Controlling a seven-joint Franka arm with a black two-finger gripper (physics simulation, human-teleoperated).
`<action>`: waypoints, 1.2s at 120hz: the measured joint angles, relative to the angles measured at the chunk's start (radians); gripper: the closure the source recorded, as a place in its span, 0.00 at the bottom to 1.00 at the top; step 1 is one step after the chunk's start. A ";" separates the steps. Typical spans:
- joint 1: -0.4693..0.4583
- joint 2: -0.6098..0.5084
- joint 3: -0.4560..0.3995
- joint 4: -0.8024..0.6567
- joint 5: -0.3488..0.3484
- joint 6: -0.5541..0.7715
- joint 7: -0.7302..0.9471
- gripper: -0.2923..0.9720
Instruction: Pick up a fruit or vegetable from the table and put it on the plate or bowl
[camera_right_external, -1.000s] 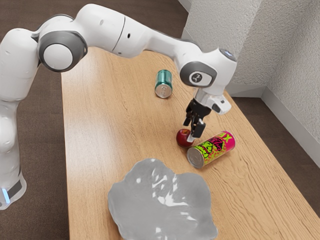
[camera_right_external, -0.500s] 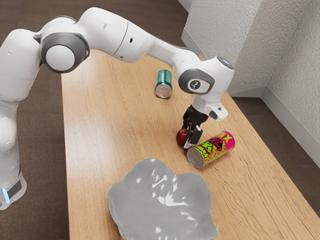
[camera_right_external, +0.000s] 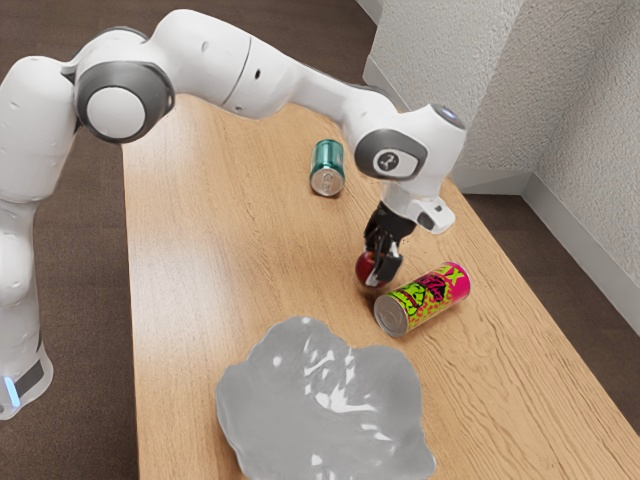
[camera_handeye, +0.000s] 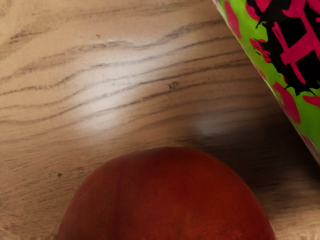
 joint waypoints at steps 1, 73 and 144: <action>0.000 -0.006 0.001 0.004 0.001 -0.001 0.000 0.55; -0.337 -0.505 -0.113 -0.271 -0.152 -0.138 0.021 0.54; -0.443 -0.291 -0.133 -0.225 -0.175 0.060 0.027 0.28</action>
